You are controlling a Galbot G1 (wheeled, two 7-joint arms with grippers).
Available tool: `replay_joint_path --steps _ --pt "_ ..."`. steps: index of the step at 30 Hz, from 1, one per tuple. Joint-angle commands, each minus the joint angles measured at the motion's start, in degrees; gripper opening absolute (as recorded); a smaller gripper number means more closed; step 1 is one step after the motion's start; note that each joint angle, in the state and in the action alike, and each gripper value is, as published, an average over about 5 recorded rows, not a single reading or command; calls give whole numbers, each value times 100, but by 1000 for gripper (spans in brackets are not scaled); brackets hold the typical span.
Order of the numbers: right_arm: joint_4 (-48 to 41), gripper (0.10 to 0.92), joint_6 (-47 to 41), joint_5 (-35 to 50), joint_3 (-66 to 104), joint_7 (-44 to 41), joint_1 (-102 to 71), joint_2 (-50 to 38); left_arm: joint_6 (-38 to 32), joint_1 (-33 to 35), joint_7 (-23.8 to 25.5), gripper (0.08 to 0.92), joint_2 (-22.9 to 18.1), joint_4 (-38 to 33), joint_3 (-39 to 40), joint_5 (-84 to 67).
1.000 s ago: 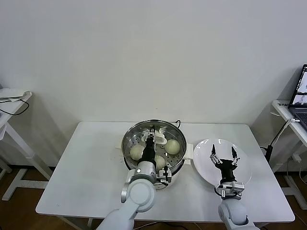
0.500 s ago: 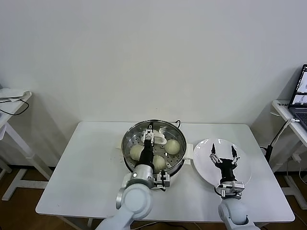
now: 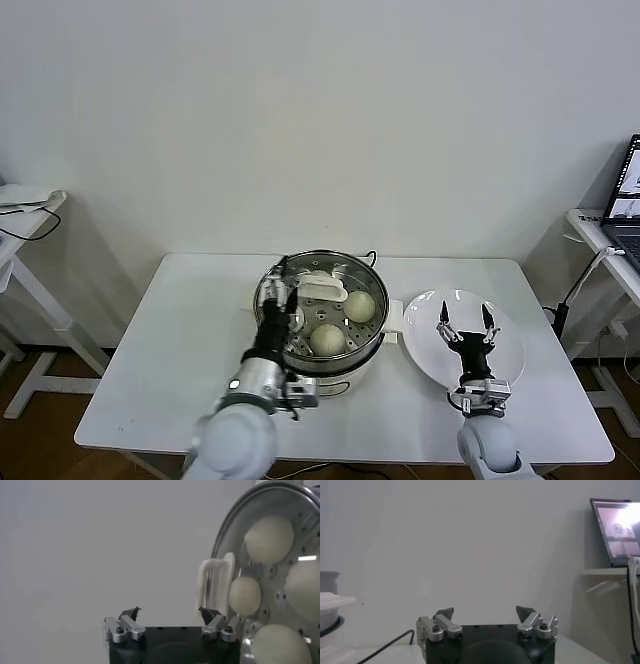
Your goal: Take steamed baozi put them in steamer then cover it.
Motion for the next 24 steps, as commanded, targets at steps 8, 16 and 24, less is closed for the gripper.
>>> replay_joint_path --steps 8,16,24 --pt "557 823 -261 567 94 -437 -388 -91 -3051 959 -1986 823 151 1376 -3507 -7841" --pt "742 823 -322 591 197 -414 -515 -90 -3190 1161 -1540 823 -35 1543 -3425 -8029" --pt "820 823 -295 526 292 -413 -715 -125 -3389 1229 -1504 823 -52 1782 -3373 -7898"
